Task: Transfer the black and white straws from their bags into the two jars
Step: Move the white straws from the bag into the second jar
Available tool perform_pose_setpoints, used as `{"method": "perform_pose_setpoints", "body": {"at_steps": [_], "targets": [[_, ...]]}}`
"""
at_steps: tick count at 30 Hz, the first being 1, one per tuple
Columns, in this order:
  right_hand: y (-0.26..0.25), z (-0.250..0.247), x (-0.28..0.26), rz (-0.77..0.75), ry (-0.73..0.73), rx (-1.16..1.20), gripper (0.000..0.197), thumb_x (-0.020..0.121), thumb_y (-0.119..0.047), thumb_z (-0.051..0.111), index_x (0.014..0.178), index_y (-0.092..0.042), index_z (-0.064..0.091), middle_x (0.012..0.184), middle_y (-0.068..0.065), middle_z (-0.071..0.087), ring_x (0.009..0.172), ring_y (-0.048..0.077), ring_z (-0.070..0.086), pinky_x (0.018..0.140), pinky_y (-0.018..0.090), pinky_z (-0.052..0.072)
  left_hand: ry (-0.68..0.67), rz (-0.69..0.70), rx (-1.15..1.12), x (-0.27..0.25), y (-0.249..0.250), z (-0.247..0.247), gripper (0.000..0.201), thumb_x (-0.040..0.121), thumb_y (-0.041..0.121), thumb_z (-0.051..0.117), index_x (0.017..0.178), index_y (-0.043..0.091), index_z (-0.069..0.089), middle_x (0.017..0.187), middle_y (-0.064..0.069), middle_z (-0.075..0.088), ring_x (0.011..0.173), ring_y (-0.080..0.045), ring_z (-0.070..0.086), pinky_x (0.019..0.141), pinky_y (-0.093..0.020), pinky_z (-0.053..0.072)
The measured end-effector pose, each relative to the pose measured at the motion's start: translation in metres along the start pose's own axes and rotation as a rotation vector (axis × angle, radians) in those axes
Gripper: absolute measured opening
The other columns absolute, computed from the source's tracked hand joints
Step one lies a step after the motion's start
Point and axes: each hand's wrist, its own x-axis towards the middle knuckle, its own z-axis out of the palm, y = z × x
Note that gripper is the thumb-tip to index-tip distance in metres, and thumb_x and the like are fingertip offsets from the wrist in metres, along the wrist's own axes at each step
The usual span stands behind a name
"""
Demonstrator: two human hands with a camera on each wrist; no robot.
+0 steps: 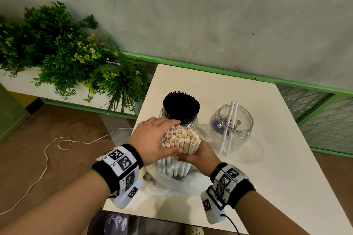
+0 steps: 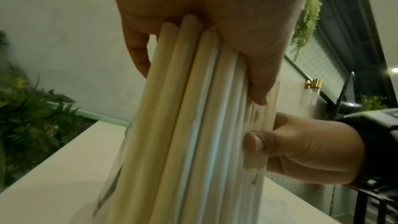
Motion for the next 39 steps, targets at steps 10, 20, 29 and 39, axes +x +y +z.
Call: {"method": "perform_pose_setpoints", "body": {"at_steps": [10, 20, 29, 39], "targets": [[-0.004, -0.004, -0.01, -0.07, 0.083, 0.032, 0.051, 0.069, -0.01, 0.085, 0.114, -0.01, 0.062, 0.105, -0.003, 0.071, 0.1, 0.009, 0.066, 0.086, 0.023, 0.051, -0.007, 0.044, 0.044, 0.011, 0.006, 0.002, 0.063, 0.074, 0.071, 0.04, 0.126, 0.036, 0.048, 0.118, 0.014, 0.051, 0.109, -0.013, 0.048, 0.091, -0.032, 0.04], [-0.011, 0.001, -0.011, -0.114, 0.133, 0.046, 0.034, 0.07, -0.003, 0.082, 0.098, -0.015, 0.066, 0.085, -0.015, 0.071, 0.081, -0.001, 0.065, 0.073, 0.014, 0.048, -0.024, 0.05, 0.038, 0.012, 0.015, 0.004, 0.047, 0.081, 0.066, 0.04, 0.119, 0.04, 0.053, 0.117, 0.019, 0.053, 0.111, -0.012, 0.047, 0.095, -0.037, 0.034], [-0.014, -0.005, -0.016, -0.104, 0.159, 0.122, 0.016, 0.079, -0.003, 0.074, 0.093, -0.009, 0.067, 0.088, 0.007, 0.07, 0.086, 0.024, 0.066, 0.083, 0.042, 0.054, 0.019, 0.069, 0.052, 0.01, 0.015, 0.004, 0.031, 0.085, 0.058, 0.043, 0.107, 0.042, 0.058, 0.105, 0.02, 0.053, 0.104, -0.011, 0.048, 0.092, -0.036, 0.035], [-0.016, 0.01, -0.025, -0.287, 0.314, -0.027, 0.044, 0.085, -0.001, 0.064, 0.112, -0.033, 0.05, 0.094, -0.007, 0.067, 0.084, 0.012, 0.065, 0.073, 0.026, 0.053, -0.02, 0.027, 0.102, 0.013, 0.019, 0.002, 0.031, 0.088, 0.057, 0.045, 0.112, 0.04, 0.056, 0.113, 0.017, 0.053, 0.109, -0.012, 0.046, 0.097, -0.036, 0.034]]}}
